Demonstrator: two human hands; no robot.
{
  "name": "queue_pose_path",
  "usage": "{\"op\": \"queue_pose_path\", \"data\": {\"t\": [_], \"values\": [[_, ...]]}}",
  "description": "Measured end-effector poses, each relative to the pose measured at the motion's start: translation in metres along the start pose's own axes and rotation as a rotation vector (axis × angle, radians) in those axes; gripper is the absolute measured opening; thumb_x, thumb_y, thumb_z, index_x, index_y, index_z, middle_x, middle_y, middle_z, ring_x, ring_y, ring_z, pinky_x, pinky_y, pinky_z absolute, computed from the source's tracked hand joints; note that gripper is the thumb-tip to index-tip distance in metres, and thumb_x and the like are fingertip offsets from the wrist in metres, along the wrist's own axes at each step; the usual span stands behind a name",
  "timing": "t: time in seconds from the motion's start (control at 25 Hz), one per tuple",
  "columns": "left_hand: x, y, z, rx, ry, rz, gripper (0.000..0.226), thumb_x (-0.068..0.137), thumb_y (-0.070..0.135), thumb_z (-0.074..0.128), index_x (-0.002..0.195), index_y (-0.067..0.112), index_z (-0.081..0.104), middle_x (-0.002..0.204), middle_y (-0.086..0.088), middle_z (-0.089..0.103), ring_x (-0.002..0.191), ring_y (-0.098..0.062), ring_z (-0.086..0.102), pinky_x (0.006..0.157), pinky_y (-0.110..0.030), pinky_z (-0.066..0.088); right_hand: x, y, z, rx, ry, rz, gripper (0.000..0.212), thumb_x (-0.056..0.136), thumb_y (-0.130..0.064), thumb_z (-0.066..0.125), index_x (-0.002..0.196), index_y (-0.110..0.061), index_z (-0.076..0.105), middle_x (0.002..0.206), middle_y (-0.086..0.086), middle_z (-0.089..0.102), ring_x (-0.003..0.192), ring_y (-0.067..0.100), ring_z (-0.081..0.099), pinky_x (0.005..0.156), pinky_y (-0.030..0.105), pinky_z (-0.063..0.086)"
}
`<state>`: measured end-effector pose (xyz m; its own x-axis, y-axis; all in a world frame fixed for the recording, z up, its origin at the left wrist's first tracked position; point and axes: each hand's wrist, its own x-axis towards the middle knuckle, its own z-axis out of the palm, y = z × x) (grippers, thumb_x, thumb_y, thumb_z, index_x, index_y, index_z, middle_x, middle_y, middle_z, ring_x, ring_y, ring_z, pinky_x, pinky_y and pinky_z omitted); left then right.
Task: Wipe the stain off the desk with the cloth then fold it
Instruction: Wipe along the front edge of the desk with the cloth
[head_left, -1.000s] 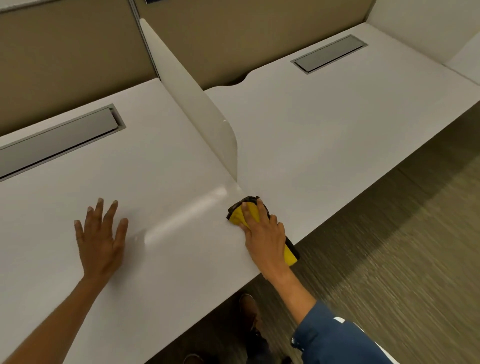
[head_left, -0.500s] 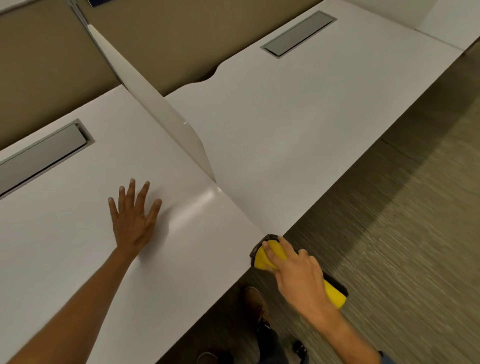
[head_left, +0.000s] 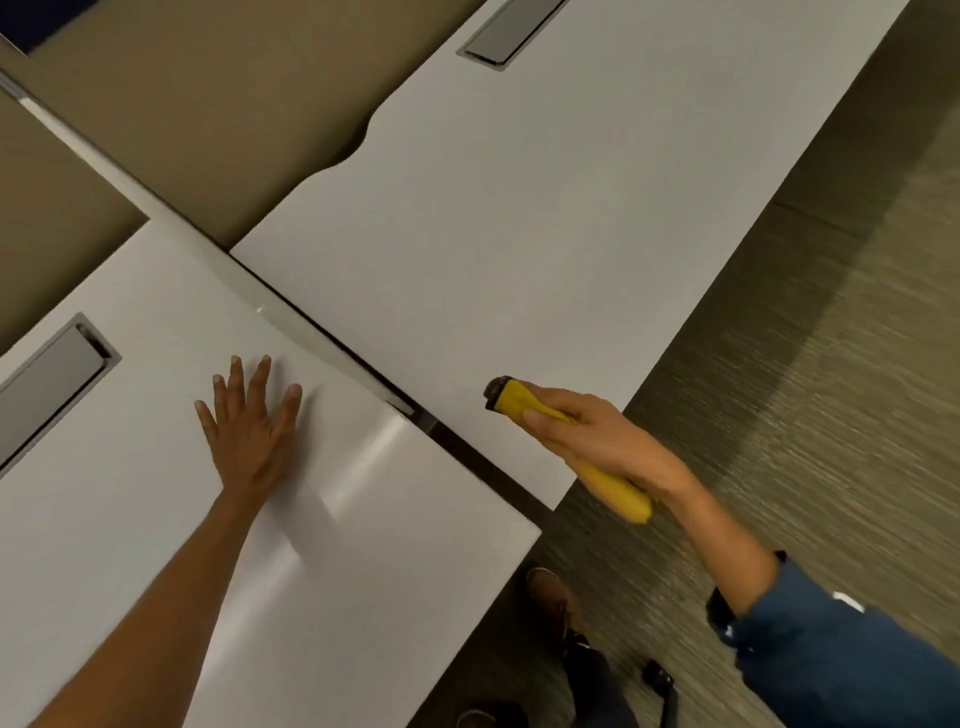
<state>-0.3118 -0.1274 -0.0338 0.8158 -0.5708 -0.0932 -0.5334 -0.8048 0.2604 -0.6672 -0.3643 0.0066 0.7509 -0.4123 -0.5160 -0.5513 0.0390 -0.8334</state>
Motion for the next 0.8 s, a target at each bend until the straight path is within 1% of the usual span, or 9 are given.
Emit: {"op": "queue_pose_path", "data": {"t": [0.12, 0.2, 0.32, 0.36, 0.44, 0.52, 0.6, 0.68, 0.8], "values": [[0.011, 0.005, 0.013, 0.04, -0.011, -0.006, 0.078, 0.094, 0.075, 0.02, 0.156, 0.028, 0.029, 0.171, 0.0, 0.01, 0.158, -0.022, 0.001, 0.122, -0.042, -0.012, 0.055, -0.008, 0.008, 0.028, -0.093, -0.011, 0.051, 0.095, -0.061, 0.053, 0.143, -0.045, 0.048, 0.136, -0.01, 0.06, 0.119, 0.016, 0.061, 0.102, 0.035, 0.05], [0.011, 0.007, 0.02, 0.068, 0.01, -0.02, 0.076, 0.096, 0.073, 0.021, 0.15, 0.021, 0.035, 0.169, -0.002, 0.018, 0.158, -0.023, 0.005, 0.125, -0.049, -0.004, 0.082, -0.011, 0.019, 0.025, -0.161, -0.043, 0.051, 0.096, -0.06, 0.052, 0.144, -0.042, 0.049, 0.138, -0.007, 0.059, 0.119, 0.016, 0.06, 0.1, 0.033, 0.049], [0.009, 0.007, 0.021, 0.041, 0.043, -0.016, 0.074, 0.096, 0.069, 0.027, 0.156, 0.025, 0.024, 0.168, -0.002, 0.021, 0.157, -0.023, 0.01, 0.126, -0.049, 0.0, 0.102, -0.01, 0.042, 0.018, -0.264, -0.086, 0.048, 0.096, -0.06, 0.05, 0.14, -0.041, 0.052, 0.138, -0.009, 0.059, 0.115, 0.013, 0.057, 0.084, 0.019, 0.044], [0.01, 0.008, 0.02, 0.034, 0.049, -0.017, 0.076, 0.096, 0.068, 0.028, 0.158, 0.025, 0.019, 0.167, -0.002, 0.021, 0.157, -0.024, 0.012, 0.126, -0.049, 0.0, 0.106, -0.009, 0.049, 0.03, -0.287, -0.091, 0.048, 0.096, -0.062, 0.05, 0.139, -0.042, 0.052, 0.14, -0.009, 0.058, 0.115, 0.012, 0.056, 0.081, 0.017, 0.041], [0.01, 0.012, 0.02, 0.022, 0.06, -0.023, 0.077, 0.096, 0.066, 0.03, 0.16, 0.025, 0.016, 0.168, -0.003, 0.022, 0.156, -0.025, 0.014, 0.126, -0.048, 0.002, 0.111, -0.007, 0.059, 0.046, -0.305, -0.109, 0.052, 0.094, -0.065, 0.049, 0.141, -0.044, 0.049, 0.145, -0.009, 0.055, 0.117, 0.009, 0.052, 0.083, 0.017, 0.038], [0.01, 0.016, 0.019, 0.015, 0.068, -0.023, 0.075, 0.095, 0.063, 0.032, 0.16, 0.026, 0.02, 0.167, -0.003, 0.023, 0.156, -0.025, 0.016, 0.125, -0.049, 0.003, 0.115, -0.008, 0.066, 0.05, -0.318, -0.131, 0.052, 0.095, -0.064, 0.048, 0.143, -0.043, 0.048, 0.148, -0.008, 0.053, 0.117, 0.009, 0.05, 0.085, 0.019, 0.037], [0.01, 0.017, 0.019, 0.013, 0.073, -0.02, 0.074, 0.095, 0.06, 0.034, 0.159, 0.025, 0.023, 0.166, -0.005, 0.027, 0.155, -0.026, 0.018, 0.125, -0.049, 0.005, 0.119, -0.009, 0.068, 0.047, -0.337, -0.144, 0.05, 0.097, -0.061, 0.049, 0.142, -0.04, 0.05, 0.147, -0.006, 0.054, 0.119, 0.012, 0.052, 0.09, 0.022, 0.041], [0.01, 0.017, 0.018, 0.018, 0.079, -0.013, 0.073, 0.096, 0.057, 0.035, 0.159, 0.023, 0.024, 0.164, -0.008, 0.03, 0.153, -0.029, 0.021, 0.125, -0.05, 0.009, 0.121, -0.009, 0.07, 0.039, -0.369, -0.138, 0.048, 0.097, -0.059, 0.051, 0.138, -0.035, 0.056, 0.144, -0.004, 0.056, 0.122, 0.017, 0.056, 0.098, 0.029, 0.045], [0.012, 0.017, 0.018, 0.032, 0.088, -0.006, 0.073, 0.095, 0.055, 0.036, 0.158, 0.02, 0.028, 0.162, -0.011, 0.034, 0.151, -0.033, 0.026, 0.123, -0.054, 0.016, 0.121, -0.009, 0.072, 0.018, -0.415, -0.119, 0.045, 0.097, -0.056, 0.054, 0.133, -0.03, 0.061, 0.14, -0.003, 0.059, 0.119, 0.019, 0.059, 0.097, 0.032, 0.046]]}}
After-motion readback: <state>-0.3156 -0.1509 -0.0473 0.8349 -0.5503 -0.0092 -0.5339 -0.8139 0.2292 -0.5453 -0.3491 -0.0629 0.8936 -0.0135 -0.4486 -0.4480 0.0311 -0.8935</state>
